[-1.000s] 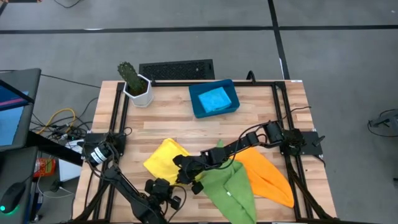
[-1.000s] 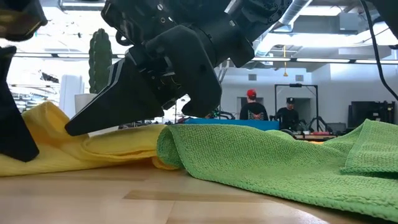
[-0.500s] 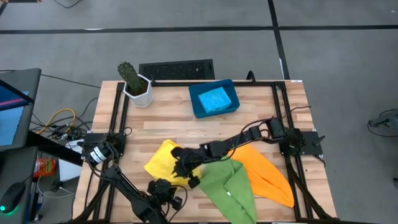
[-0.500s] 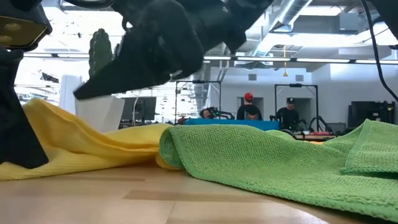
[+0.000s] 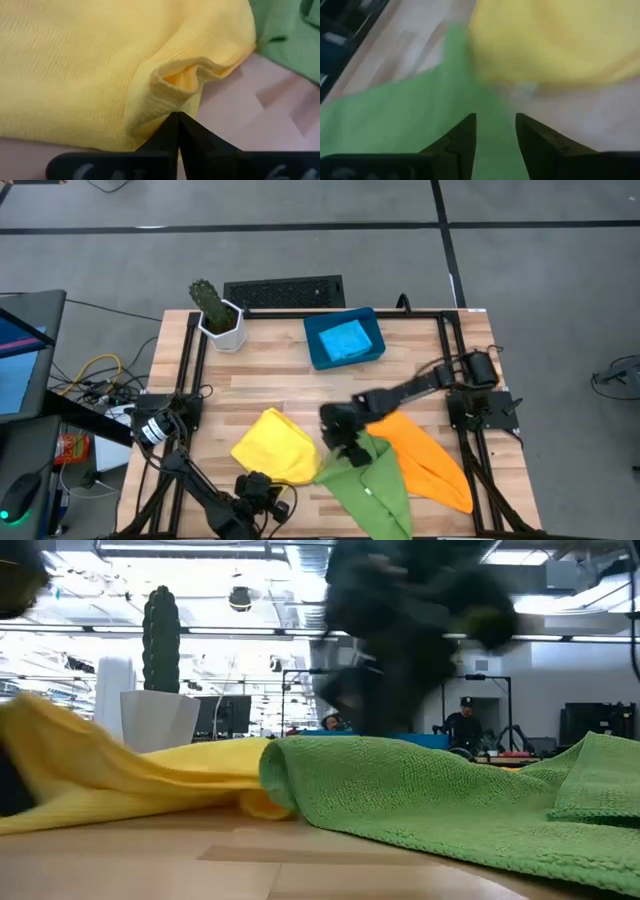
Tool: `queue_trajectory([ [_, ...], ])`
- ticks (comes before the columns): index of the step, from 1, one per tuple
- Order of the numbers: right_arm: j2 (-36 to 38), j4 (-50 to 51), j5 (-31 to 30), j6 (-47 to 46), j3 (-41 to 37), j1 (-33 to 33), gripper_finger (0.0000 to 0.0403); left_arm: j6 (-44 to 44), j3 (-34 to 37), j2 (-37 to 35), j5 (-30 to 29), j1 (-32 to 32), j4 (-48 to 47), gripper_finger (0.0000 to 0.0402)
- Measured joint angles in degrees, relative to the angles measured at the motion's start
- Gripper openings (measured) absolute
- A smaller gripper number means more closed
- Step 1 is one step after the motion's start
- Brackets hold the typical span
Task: Fold microfiber towels
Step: Fold the yellow microfiber cloth
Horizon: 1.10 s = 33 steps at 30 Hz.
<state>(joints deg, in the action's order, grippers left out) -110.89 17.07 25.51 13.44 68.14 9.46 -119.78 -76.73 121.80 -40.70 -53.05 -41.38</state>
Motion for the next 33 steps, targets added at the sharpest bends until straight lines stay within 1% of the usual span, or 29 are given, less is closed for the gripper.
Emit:
queue_trajectory([
  [2, 0.53, -7.41, -1.42, -3.90, -5.90, 1.80, 0.0155, -1.53, -0.02, 0.01, -0.07, -1.15, -0.44, 0.0000],
  [4, 1.42, -11.41, -3.81, -7.21, -11.08, 3.32, 0.0150, -3.36, -0.03, 0.02, -0.05, -1.84, -0.96, 0.0000],
  [6, 2.26, -14.17, -6.21, -9.39, -14.16, 4.29, 0.0145, -4.80, -0.04, 0.07, -0.16, -2.39, -1.47, 0.0000],
  [7, 2.89, -14.01, -7.58, -9.97, -15.46, 4.59, 0.0143, -5.10, -0.04, 0.09, -0.23, -2.59, -1.53, 0.0000],
  [8, 3.70, -13.28, -9.23, -10.09, -16.80, 4.79, 0.0140, -5.14, -0.04, 0.09, -0.23, -2.80, -1.67, 0.0000],
  [11, 8.21, -6.67, -15.88, -10.92, -19.57, 3.75, 0.0132, -4.40, -0.04, 0.09, -0.21, -2.87, -1.66, 0.0000],
  [16, 20.44, 11.64, -33.70, -12.21, -21.14, 0.87, 0.0118, -3.75, -0.02, 0.11, -0.55, -2.99, -1.74, 0.0000],
  [18, 26.05, 12.90, -38.48, -12.41, -19.68, 0.88, 0.0115, -3.70, -0.04, 0.11, -0.48, -2.99, -1.84, 0.0000],
  [19, 28.65, 12.27, -39.03, -12.54, -19.41, 1.03, 0.0114, -3.72, -0.02, 0.11, -0.59, -3.00, -1.79, 0.0000],
  [21, 32.01, 8.96, -36.95, -12.58, -19.41, 1.81, 0.0113, -3.45, -0.04, 0.11, -0.55, -3.09, -1.75, 0.0000],
  [25, 33.98, -3.52, -27.51, -11.94, -19.16, 5.91, 0.0113, -3.08, 0.00, 0.15, -0.86, -3.20, -1.48, 0.0000],
  [26, 33.31, -6.28, -26.76, -11.39, -19.09, 7.44, 0.0113, -3.12, 0.00, 0.15, -0.98, -3.20, -1.46, 0.0000],
  [29, 28.68, -13.85, -27.03, -6.49, -19.17, 11.75, 0.0118, -3.15, 0.00, 0.15, -1.17, -3.20, -1.38, 0.0000],
  [33, 20.04, -28.24, -27.10, -1.54, -19.12, 15.78, 0.0147, -3.58, 0.00, 0.15, -1.21, -3.20, -1.31, 0.0000],
])
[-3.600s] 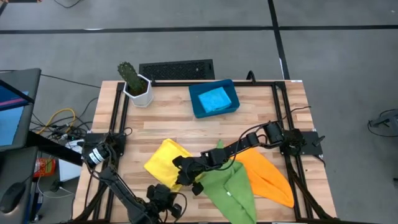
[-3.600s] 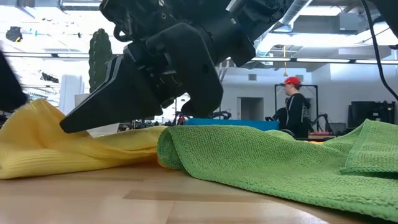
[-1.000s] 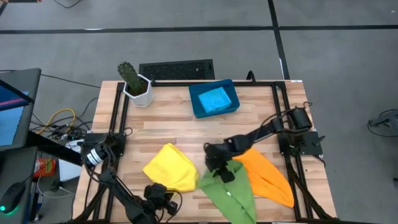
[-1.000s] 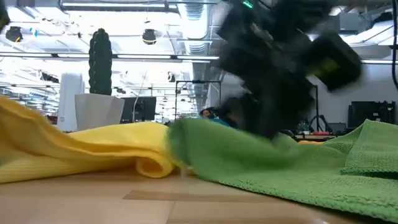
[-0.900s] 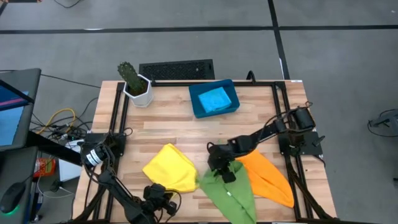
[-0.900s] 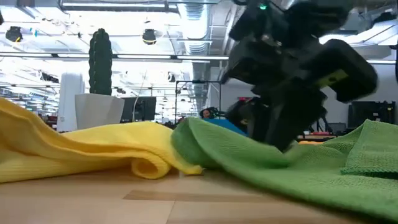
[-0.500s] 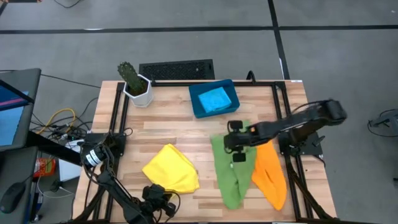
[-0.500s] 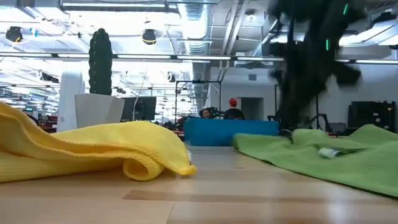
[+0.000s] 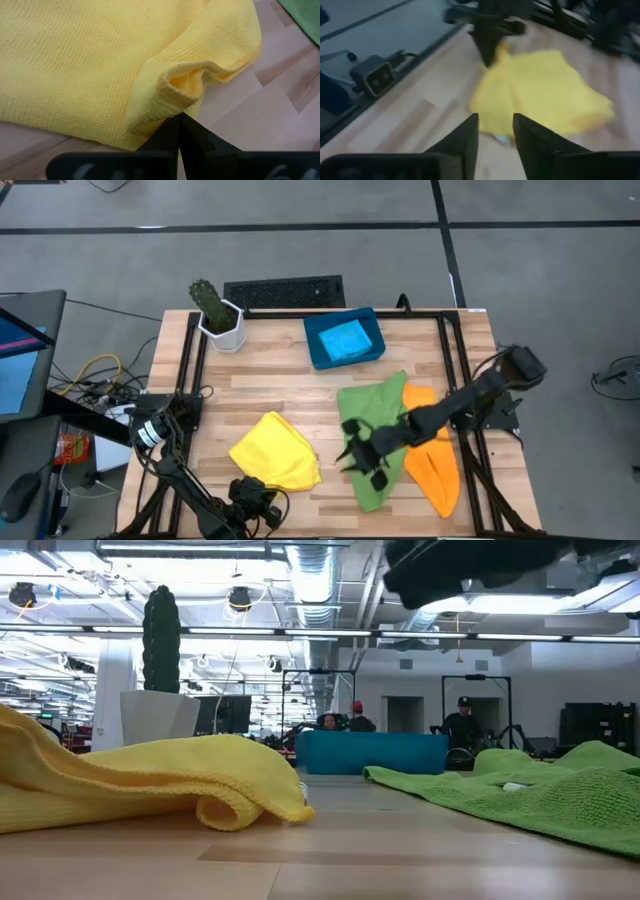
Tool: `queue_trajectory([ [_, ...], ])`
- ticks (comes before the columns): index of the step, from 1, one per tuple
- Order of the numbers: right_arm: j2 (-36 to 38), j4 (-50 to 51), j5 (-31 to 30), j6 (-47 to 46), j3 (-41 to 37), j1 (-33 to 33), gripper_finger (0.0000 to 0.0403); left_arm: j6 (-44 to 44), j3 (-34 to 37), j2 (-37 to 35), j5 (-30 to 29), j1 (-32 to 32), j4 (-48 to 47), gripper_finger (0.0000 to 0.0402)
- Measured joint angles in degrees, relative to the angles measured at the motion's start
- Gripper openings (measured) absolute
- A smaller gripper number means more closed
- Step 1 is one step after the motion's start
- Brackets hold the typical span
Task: Fold microfiber towels
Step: Fold the yellow microfiber cloth
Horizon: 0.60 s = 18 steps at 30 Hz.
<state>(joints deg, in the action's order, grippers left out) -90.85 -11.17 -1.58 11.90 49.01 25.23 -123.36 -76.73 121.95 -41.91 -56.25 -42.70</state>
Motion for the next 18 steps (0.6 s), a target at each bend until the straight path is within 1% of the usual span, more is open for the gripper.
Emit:
queue_trajectory([
  [2, -4.82, -6.69, 0.13, 1.66, 0.00, 1.06, 0.0170, -0.20, 0.00, 0.02, -0.12, 0.00, 0.02, 0.0000],
  [4, -9.28, -11.36, 0.13, 3.51, 0.83, 1.69, 0.0194, -0.20, 0.00, 0.02, -0.26, 0.00, 0.02, 0.0000],
  [6, -13.18, -15.54, 0.11, 6.04, 2.41, 1.99, 0.0214, -0.20, 0.01, 0.02, -0.32, 0.00, 0.03, 0.0000],
  [8, -17.20, -18.01, 0.31, 6.21, 4.81, 2.02, 0.0227, -0.19, 0.02, 0.03, -0.31, 0.00, 0.03, 0.0000],
  [13, -24.24, -17.99, 6.18, 3.81, 10.91, 1.65, 0.0230, -0.26, 0.02, 0.04, -0.35, 0.00, 0.09, 0.0000],
  [18, -27.47, -17.99, 6.48, 3.51, 13.52, 1.10, 0.0216, -0.33, 0.02, 0.04, -0.38, 0.00, 0.13, 0.0000],
])
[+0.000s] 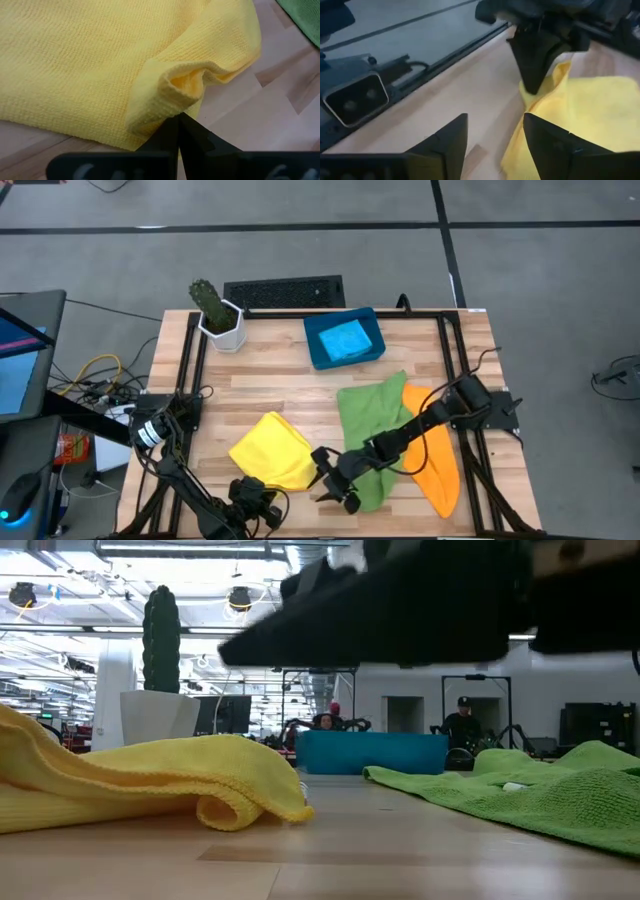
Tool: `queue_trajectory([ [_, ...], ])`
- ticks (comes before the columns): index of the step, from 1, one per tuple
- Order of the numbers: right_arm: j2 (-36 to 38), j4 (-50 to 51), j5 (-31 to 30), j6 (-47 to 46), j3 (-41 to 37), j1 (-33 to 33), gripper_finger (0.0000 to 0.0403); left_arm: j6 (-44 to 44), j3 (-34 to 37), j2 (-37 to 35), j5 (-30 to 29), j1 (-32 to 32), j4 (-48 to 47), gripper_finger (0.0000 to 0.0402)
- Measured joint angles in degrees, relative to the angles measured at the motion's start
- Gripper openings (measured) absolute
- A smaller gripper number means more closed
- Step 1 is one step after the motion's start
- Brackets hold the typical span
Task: Fold microfiber towels
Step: Fold the yellow microfiber cloth
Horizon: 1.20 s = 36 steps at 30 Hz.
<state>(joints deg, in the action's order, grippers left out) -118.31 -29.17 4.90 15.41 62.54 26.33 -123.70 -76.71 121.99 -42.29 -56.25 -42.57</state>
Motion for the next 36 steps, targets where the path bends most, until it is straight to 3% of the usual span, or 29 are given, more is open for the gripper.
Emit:
queue_trajectory([
  [11, -5.30, 0.87, -3.93, 0.06, 0.14, -1.26, 0.0209, 0.31, 0.00, 0.00, -0.19, 0.00, 0.00, 0.0000],
  [17, -6.16, 2.08, -9.84, -0.01, 0.37, -1.27, 0.0196, 0.20, 0.00, 0.00, -0.21, 0.02, 0.00, 0.0000],
  [22, -6.11, 2.74, -10.19, -0.03, 0.38, -1.06, 0.0148, 0.22, 0.00, 0.00, -0.15, 0.02, 0.00, 0.0000],
  [30, -1.08, 10.60, -11.16, -0.73, 0.07, -1.24, 0.0022, 0.15, -0.02, 0.00, -0.14, 0.04, 0.02, 0.0000],
  [33, 1.72, 13.65, -8.90, -0.85, 0.07, -2.88, 0.0013, 0.22, -0.01, -0.01, -0.18, 0.04, 0.02, 0.0000],
  [36, 3.86, 14.69, -5.55, -2.92, 0.09, -5.39, 0.0031, 0.24, -0.02, -0.02, -0.21, 0.02, 0.02, 0.0000],
])
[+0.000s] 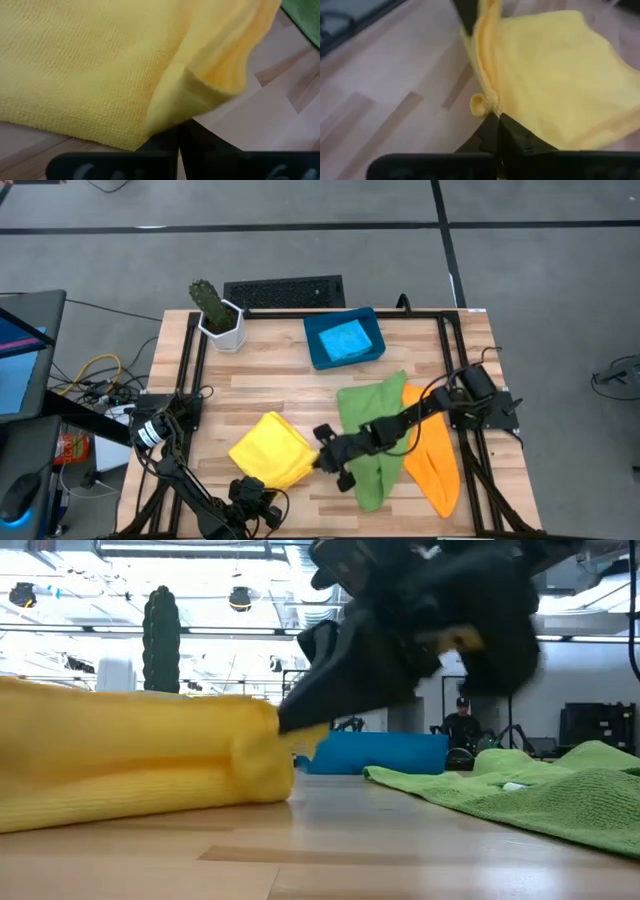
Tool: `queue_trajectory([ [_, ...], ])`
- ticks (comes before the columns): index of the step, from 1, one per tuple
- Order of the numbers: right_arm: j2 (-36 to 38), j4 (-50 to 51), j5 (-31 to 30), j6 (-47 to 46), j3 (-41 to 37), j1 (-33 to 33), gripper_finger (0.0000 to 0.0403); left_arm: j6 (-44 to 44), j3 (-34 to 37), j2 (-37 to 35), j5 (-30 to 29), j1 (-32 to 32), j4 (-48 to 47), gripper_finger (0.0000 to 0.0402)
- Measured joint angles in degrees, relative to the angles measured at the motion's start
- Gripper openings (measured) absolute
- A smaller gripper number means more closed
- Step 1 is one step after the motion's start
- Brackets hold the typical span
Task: Fold microfiber towels
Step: Fold the yellow microfiber cloth
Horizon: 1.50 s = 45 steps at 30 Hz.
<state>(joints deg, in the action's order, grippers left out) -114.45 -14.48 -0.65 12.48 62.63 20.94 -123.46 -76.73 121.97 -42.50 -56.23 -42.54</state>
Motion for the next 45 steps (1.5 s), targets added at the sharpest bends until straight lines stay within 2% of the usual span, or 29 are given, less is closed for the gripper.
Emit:
queue_trajectory([
  [6, 1.22, 1.00, 10.82, -5.31, 0.17, -6.49, 0.0035, 0.07, 0.00, 0.02, -0.07, 0.00, 0.00, 0.0000],
  [10, 0.84, 0.79, 15.16, -5.93, 1.61, -8.89, 0.0025, 0.07, 0.00, 0.02, -0.11, 0.00, -0.02, 0.0000],
  [13, 0.78, 1.04, 15.55, -4.67, 2.83, -9.21, 0.0030, -0.01, 0.00, 0.01, -0.13, 0.00, 0.00, 0.0000],
  [23, 0.78, 1.62, 15.34, -3.11, 5.09, -10.63, 0.0123, -0.09, 0.00, 0.00, -0.15, 0.13, -0.02, 0.0000],
  [26, 0.78, 1.67, 16.13, -6.14, 5.09, -11.89, 0.0150, -0.10, 0.00, 0.00, -0.13, 0.13, 0.00, 0.0000],
  [29, 1.98, 3.25, 23.87, -9.84, 5.07, -13.43, 0.0162, -0.21, 0.00, 0.00, 0.02, 0.14, -0.02, 0.0000],
  [31, 3.75, 4.19, 26.34, -11.38, 5.21, -13.58, 0.0162, -0.67, 0.00, 0.00, 0.02, 0.17, -0.02, 0.0000],
  [36, 4.16, 9.48, 22.96, -7.33, 5.18, -9.12, 0.0145, -0.50, -0.02, -0.02, 0.02, 0.40, -0.07, 0.0000],
  [40, 1.30, 7.59, 13.33, -3.70, 5.23, -3.99, 0.0134, -0.48, -0.02, -0.04, 0.03, 0.52, -0.02, 0.0000],
  [43, -1.20, 7.37, 3.65, -1.77, 4.92, -1.12, 0.0135, -0.48, -0.02, -0.04, -0.02, 0.52, -0.02, 0.0000],
  [45, -2.56, 4.97, -0.31, -1.52, 5.07, -0.10, 0.0140, -0.46, -0.02, -0.04, 0.07, 0.55, 0.00, 0.0000],
])
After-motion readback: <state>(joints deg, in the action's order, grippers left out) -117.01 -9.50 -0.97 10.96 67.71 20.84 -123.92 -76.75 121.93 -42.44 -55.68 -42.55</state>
